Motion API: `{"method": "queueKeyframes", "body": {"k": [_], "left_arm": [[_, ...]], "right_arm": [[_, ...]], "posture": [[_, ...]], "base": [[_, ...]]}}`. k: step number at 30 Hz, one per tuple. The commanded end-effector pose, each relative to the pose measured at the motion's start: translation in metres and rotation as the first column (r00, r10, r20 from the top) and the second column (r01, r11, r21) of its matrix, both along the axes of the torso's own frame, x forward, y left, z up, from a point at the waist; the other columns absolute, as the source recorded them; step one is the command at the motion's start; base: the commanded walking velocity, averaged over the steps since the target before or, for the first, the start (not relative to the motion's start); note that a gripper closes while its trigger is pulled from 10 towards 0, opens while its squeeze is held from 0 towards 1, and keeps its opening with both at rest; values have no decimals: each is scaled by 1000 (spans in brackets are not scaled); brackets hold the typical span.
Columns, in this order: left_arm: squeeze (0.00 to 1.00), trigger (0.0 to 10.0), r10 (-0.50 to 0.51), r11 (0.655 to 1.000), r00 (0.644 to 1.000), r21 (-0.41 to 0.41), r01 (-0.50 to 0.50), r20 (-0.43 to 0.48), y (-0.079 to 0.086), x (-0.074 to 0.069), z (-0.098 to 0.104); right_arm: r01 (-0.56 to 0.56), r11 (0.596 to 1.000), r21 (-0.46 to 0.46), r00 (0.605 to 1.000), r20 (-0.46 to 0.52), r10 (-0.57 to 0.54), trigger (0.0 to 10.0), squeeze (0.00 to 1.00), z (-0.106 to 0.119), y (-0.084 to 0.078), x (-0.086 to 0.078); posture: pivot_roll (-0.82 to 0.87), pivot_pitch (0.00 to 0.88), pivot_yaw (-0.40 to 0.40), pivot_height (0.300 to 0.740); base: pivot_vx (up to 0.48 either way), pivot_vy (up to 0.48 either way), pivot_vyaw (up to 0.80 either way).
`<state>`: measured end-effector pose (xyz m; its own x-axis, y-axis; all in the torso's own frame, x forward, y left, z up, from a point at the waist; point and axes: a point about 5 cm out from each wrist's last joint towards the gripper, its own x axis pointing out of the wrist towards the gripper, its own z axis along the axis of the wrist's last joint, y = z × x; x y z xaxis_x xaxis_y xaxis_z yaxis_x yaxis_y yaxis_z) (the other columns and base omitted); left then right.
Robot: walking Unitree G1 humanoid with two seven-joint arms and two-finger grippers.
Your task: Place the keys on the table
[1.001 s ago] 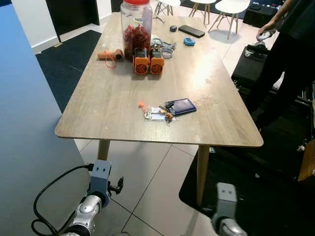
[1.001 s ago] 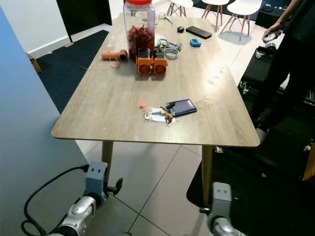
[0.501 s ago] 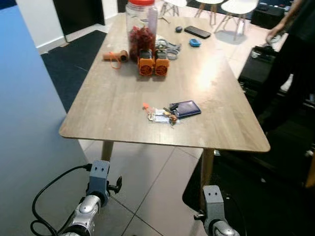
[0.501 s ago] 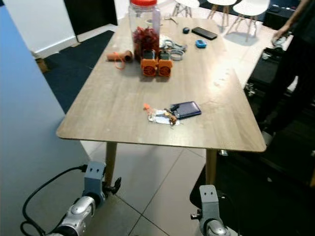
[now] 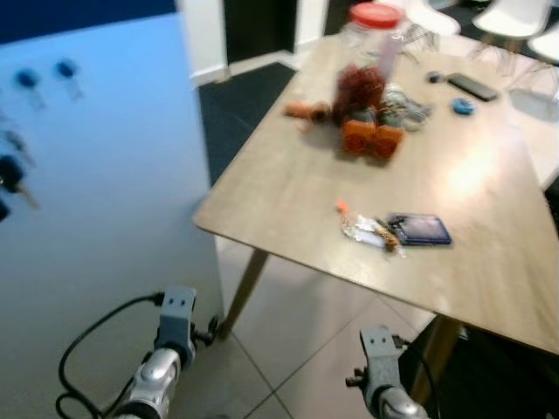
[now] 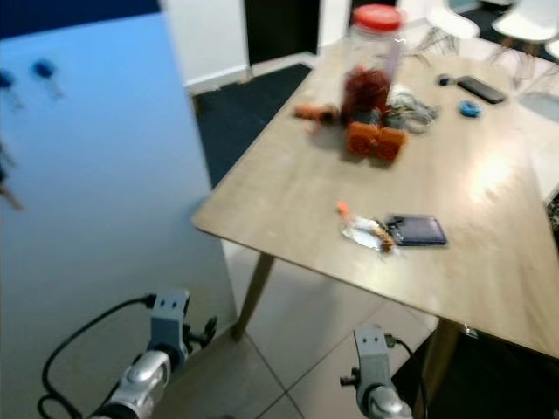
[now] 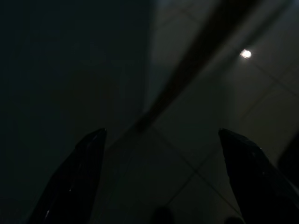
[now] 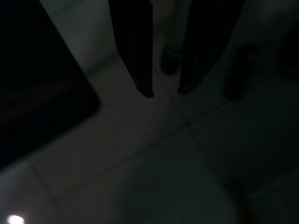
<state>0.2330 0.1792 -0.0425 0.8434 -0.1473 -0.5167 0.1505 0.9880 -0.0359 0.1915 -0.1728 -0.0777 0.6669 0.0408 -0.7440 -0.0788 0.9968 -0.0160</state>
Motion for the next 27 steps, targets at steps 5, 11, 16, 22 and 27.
{"method": "queueKeyframes", "body": {"k": [5, 11, 16, 22, 27], "left_arm": [[0, 10000, 11, 1000, 1000, 12, -10, -26, 3, -4, -3], [0, 10000, 21, 999, 998, 44, -18, -63, 5, -7, -7], [0, 10000, 20, 998, 997, 58, -16, -70, 5, -7, -8], [0, 10000, 10, 998, 998, 62, -6, -60, 3, -5, -7], [0, 10000, 6, 998, 998, 57, -3, -55, 3, -4, -6]], "right_arm": [[-9, 1000, -7, 1000, -20, 9, 10000, 0, -3, -1, -6], [14, 1000, -3, 1000, -12, -14, 10000, 0, -2, -3, -5], [27, 1000, 0, 1000, -5, -27, 10000, 0, -2, -5, -4], [30, 1000, 1, 1000, 0, -30, 10000, 0, -1, -6, -3], [28, 1000, 3, 1000, 3, -28, 10000, 0, -1, -5, -3]], "posture": [[68, 46, -44, 740], [63, 39, -43, 740], [61, 30, -42, 740], [61, 21, -42, 740], [62, 20, -43, 740]], "base": [[0, 0, 800], [0, 0, 800], [0, 0, 800], [0, 0, 800], [0, 0, 800]]}}
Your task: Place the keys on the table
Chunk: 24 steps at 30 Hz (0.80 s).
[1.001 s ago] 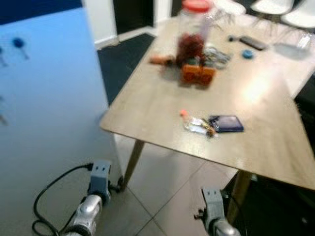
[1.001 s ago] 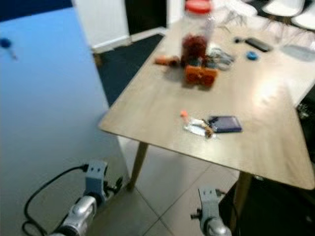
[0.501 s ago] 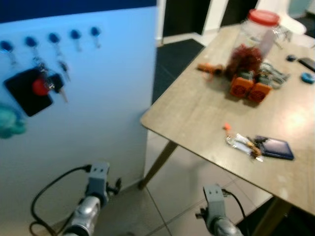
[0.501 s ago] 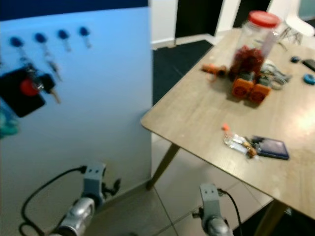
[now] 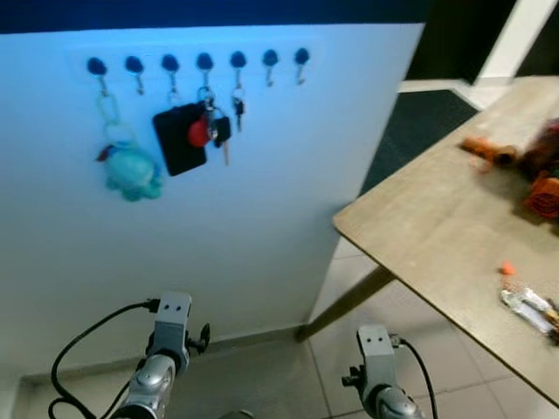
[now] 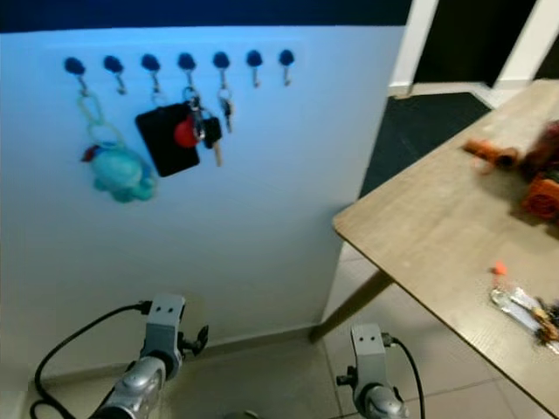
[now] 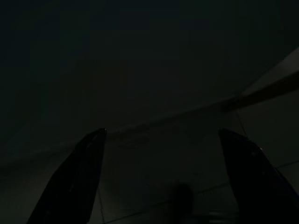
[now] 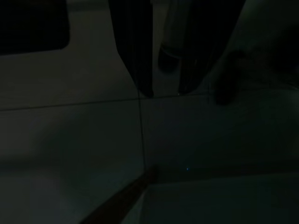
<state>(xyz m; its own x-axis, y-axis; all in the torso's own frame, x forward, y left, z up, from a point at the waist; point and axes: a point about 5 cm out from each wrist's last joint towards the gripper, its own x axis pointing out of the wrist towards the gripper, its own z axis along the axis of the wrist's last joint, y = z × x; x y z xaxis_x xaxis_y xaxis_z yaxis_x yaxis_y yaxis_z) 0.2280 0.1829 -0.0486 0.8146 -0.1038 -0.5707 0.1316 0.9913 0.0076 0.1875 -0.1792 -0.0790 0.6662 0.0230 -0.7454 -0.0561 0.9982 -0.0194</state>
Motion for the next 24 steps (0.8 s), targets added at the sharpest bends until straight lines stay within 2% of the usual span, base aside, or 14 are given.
{"method": "queueKeyframes", "body": {"k": [1, 12, 14, 24], "left_arm": [[0, 10000, -15, 1000, 1000, 1, 15, 4, -1, 1, 1], [0, 10000, -16, 1000, 1000, -13, 16, 9, -1, 0, 1], [0, 10000, -25, 1000, 1000, -13, 25, 9, -2, 0, 1], [0, 10000, -46, 999, 999, -8, 46, -6, -4, 1, 0]], "right_arm": [[5, 1000, 8, 1000, 6, -5, 10000, 0, 0, 1, 1], [12, 1000, 18, 1000, 7, -12, 10000, 0, 0, 3, 0], [78, 996, 48, 997, 14, -79, 10000, 0, 0, 1, -1], [90, 995, 52, 996, 6, -90, 10000, 0, -1, -1, -4]], "posture": [[63, 26, -43, 740], [66, 37, -43, 740], [67, 39, -43, 740], [63, 42, -40, 740]], "base": [[0, 0, 800], [0, 0, 800], [0, 0, 0], [0, 0, 0]]}}
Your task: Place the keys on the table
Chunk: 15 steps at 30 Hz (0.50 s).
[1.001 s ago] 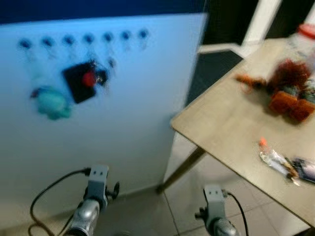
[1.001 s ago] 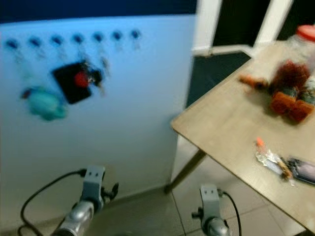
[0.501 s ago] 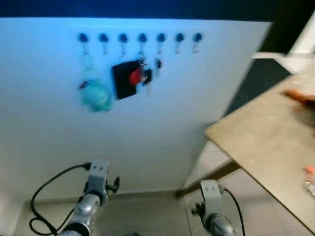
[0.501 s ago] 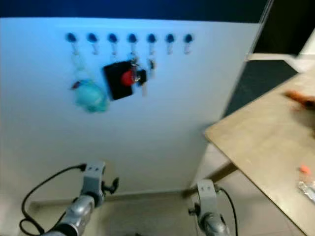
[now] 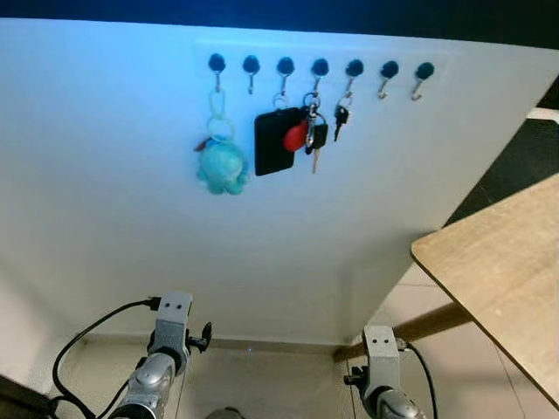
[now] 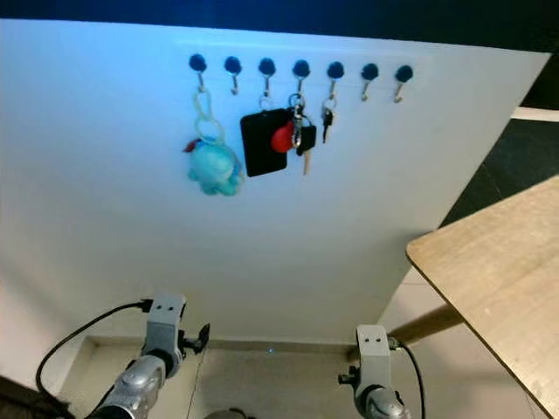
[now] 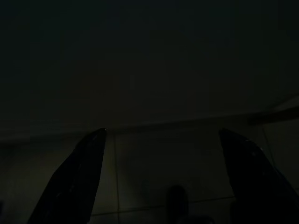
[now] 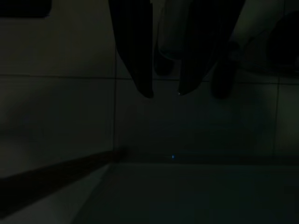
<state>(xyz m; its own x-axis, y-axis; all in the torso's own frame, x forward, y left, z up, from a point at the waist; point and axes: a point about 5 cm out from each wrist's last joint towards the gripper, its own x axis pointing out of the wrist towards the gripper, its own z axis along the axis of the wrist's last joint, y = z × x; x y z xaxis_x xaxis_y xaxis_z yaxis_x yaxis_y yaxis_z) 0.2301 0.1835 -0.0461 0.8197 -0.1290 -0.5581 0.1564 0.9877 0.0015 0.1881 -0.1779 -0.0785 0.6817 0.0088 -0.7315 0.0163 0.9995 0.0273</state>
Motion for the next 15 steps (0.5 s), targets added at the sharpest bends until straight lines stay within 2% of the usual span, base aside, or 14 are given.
{"method": "queueKeyframes", "body": {"k": [1, 6, 9, 15], "left_arm": [[0, 10000, -23, 1000, 1000, 0, 23, -19, -5, -1, -2], [0, 10000, -34, 999, 999, -8, 33, -19, -7, -1, -2], [0, 10000, -37, 999, 999, -21, 37, -5, -8, -1, -1], [0, 10000, -32, 999, 999, 18, 32, -14, -8, -2, -2]], "right_arm": [[18, 1000, 5, 1000, -12, -18, 10000, 0, -2, -2, -4], [21, 1000, 7, 1000, -12, -21, 10000, 0, -2, -2, -5], [21, 1000, 13, 1000, -3, -21, 10000, 0, -2, -1, -6], [-1, 1000, 14, 1000, 29, 0, 10000, 0, -1, 4, -4]], "posture": [[63, 42, -40, 740], [61, 43, -38, 740], [61, 42, -37, 740], [61, 44, -37, 740]], "base": [[0, 0, 0], [0, 442, 0], [0, 0, 0], [0, 0, 0]]}}
